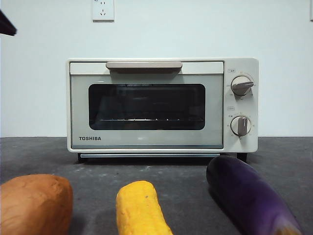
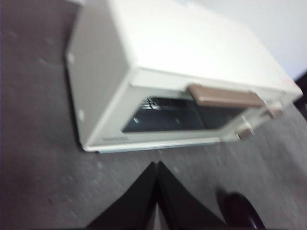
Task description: Take the eggplant from the table,put the eggplant in the oven
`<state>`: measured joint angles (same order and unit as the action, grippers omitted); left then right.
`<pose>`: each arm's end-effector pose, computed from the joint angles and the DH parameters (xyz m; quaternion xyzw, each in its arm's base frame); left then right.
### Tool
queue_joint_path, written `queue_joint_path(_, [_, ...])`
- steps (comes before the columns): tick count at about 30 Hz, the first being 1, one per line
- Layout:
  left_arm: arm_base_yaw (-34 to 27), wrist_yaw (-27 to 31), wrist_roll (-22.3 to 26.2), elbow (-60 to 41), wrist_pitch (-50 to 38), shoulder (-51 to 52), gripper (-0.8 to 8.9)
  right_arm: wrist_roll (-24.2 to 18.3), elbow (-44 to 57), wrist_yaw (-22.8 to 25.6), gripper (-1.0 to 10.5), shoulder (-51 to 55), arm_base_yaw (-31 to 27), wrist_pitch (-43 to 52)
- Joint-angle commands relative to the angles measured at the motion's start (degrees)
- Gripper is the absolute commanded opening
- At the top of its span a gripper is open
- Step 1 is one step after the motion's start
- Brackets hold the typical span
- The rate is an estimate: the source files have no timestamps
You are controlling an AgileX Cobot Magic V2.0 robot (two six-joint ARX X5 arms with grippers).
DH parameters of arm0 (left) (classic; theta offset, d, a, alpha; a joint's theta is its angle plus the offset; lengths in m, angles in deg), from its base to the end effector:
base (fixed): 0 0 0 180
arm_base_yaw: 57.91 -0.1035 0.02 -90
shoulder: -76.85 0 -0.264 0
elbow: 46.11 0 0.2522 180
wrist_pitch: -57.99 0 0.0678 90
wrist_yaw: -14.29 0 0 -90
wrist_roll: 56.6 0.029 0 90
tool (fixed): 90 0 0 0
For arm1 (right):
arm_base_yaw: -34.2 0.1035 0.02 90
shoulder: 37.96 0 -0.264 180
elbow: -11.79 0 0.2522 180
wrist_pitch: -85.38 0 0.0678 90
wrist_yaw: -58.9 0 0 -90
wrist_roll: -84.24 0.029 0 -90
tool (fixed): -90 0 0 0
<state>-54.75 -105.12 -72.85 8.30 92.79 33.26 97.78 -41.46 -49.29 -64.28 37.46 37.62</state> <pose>0.1605 -0.0231 0.2950 -0.1794 0.2391 -0.2430 0.9228 0.0967 0.0146 0.3009 0.1372 0.1996 0.1606 0.9568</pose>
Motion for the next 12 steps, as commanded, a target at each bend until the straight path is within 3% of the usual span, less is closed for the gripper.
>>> queue_joint_path(1, [1.1,-0.9,4.3,4.5,3.6,-3.4,0.07,-2.7,-4.0,-3.8,0.0,-3.8,0.0,-3.6])
queue_joint_path(3, [2.0,-0.9,5.5,6.4,5.9,-5.0,0.07,-2.7,-5.6,-6.2,0.0,-5.7,0.0,-5.9])
queue_joint_path(8, [4.4,-0.9,6.7,8.7,7.7,-6.8,0.07,-2.7,-7.7,-18.1,0.0,-9.6,0.1,-11.0])
queue_joint_path(12, [5.4,-0.9,6.7,8.7,7.6,-6.8,0.07,-2.7,-7.7,-21.5,0.3,-11.6,1.8,-16.6])
